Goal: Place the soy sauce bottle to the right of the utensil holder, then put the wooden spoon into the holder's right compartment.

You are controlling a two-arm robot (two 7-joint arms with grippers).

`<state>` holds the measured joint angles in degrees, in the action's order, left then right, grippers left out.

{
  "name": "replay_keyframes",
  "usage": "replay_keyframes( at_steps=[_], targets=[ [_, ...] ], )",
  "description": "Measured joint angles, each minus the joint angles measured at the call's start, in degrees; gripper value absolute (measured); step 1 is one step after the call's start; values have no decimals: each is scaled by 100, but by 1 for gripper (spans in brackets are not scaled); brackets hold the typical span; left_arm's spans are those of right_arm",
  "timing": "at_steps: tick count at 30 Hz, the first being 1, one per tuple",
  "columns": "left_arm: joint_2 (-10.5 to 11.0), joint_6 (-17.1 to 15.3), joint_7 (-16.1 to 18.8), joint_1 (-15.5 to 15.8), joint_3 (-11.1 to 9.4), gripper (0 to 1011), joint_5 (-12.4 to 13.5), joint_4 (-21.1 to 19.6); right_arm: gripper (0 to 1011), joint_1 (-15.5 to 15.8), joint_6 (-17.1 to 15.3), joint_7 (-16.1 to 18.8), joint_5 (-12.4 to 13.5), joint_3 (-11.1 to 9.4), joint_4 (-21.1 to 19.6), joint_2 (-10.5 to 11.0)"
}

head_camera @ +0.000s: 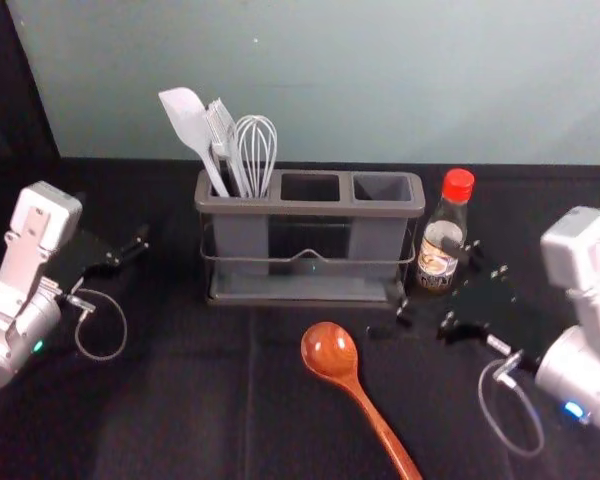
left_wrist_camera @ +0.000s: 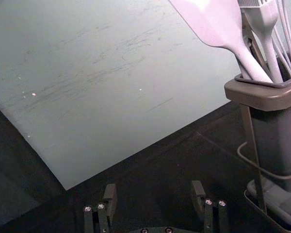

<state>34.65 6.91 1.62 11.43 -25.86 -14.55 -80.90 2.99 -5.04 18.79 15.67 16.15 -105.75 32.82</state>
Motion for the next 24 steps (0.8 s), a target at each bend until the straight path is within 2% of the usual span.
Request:
replay_keyframes(
  at_steps=[1, 6, 8, 14, 18, 24],
  targets=[
    [0, 0, 0, 0, 0, 1005, 0, 0, 1004, 0, 0, 0, 0, 0, 0, 0],
    [0, 0, 0, 0, 0, 1005, 0, 0, 1004, 88, -440, -56, -430, 303, -108, -21],
    [0, 0, 0, 0, 0, 1005, 0, 0, 1004, 101, -499, -36, -460, 349, -102, -52],
    [0, 0, 0, 0, 0, 1005, 0, 0, 1004, 157, -528, 112, -420, 384, 43, -221],
    [0, 0, 0, 0, 0, 1005, 0, 0, 1004, 230, -430, 258, -202, 321, 174, -349],
    [0, 0, 0, 0, 0, 1005, 0, 0, 1004, 234, -416, 281, -182, 315, 185, -356]
  ],
)
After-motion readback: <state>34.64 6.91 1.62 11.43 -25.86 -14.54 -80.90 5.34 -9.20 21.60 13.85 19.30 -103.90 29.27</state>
